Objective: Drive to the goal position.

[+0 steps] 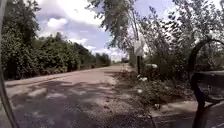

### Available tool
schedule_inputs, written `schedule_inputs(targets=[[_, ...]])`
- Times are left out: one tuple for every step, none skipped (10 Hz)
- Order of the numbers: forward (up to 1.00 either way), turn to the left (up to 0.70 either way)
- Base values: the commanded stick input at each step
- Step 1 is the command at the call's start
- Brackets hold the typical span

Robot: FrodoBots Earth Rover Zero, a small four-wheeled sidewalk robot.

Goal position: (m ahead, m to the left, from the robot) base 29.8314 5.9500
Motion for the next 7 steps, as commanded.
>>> schedule_inputs(targets=[[0.05,0.00],[0.05,0.00],[0.05,0.00],[0.05,0.00],[0.05,0.00],[0.05,0.00],[0.05,0.00]])
